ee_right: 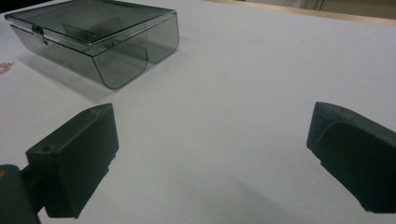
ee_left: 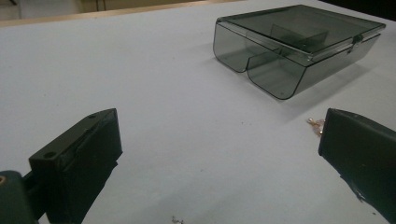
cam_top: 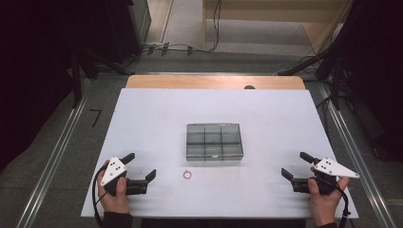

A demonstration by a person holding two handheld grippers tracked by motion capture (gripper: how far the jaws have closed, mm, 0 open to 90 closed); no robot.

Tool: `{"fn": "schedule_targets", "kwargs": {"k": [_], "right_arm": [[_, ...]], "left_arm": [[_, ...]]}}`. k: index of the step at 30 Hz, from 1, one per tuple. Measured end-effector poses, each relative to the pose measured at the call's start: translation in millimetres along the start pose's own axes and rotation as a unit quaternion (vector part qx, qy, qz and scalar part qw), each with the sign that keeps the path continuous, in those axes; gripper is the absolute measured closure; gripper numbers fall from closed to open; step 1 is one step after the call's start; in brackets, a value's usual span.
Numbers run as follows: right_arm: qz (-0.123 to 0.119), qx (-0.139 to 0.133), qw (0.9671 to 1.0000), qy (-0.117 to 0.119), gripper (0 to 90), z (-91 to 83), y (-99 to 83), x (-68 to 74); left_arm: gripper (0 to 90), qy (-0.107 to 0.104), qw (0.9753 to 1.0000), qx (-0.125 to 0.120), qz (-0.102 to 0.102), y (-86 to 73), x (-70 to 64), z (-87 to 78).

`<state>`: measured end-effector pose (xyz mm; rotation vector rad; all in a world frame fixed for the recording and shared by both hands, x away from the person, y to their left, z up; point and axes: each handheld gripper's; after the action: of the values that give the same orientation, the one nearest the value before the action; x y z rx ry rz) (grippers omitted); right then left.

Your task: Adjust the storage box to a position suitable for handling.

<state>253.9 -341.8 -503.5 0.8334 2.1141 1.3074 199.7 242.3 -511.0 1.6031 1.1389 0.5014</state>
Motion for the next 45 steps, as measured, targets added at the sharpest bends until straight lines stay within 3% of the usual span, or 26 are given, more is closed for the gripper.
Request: {"fn": "schedule_targets", "kwargs": {"k": [9,16,23,26,34,40,43,45], "right_arm": [[0.006,-0.003,1.0000,0.007,0.7,-3.7,4.2,0.7],[0.002,-0.009,0.9997,0.024,0.7,-1.1,15.5,7.0],[-0.029,-0.011,0.9987,0.041,0.8,15.5,41.8,16.2],[-0.026,-0.014,0.9986,0.044,1.4,22.3,51.6,16.2],[-0.017,-0.022,0.9981,0.055,3.6,35.2,70.9,12.9],[-0.021,-0.017,0.9973,0.069,13.6,48.8,81.4,10.6],[-0.029,-0.006,0.9976,0.062,25.9,63.7,86.1,12.2],[-0.030,0.004,0.9963,0.080,32.1,71.6,88.3,11.6]], "left_arm": [[0.0,-0.002,0.9999,0.002,0.010,-0.5,-1.8,0.4],[0.0,-0.008,0.9999,-0.002,-0.010,1.2,1.7,0.8],[0.0,0.001,0.9999,0.011,-0.002,6.1,-2.6,7.4],[0.0,-0.013,0.9998,0.017,-0.005,10.4,-6.9,11.9],[0.0,-0.022,0.9994,0.026,0.000,25.8,-16.6,23.8],[0.0,-0.029,0.9990,0.031,-0.011,37.7,-14.6,40.1],[0.0,-0.027,0.9992,0.028,-0.012,43.4,-13.7,46.7],[0.2,-0.028,0.9992,0.023,-0.018,47.1,-12.2,50.9]]}}
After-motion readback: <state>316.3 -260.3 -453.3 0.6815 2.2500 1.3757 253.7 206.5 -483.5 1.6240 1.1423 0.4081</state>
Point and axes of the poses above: each handheld gripper's, and its own axes: z roughly forward along the jaws, y roughly out of its top, x roughly to its left, and after that the axes turned 9 degrees about -z, right-handed
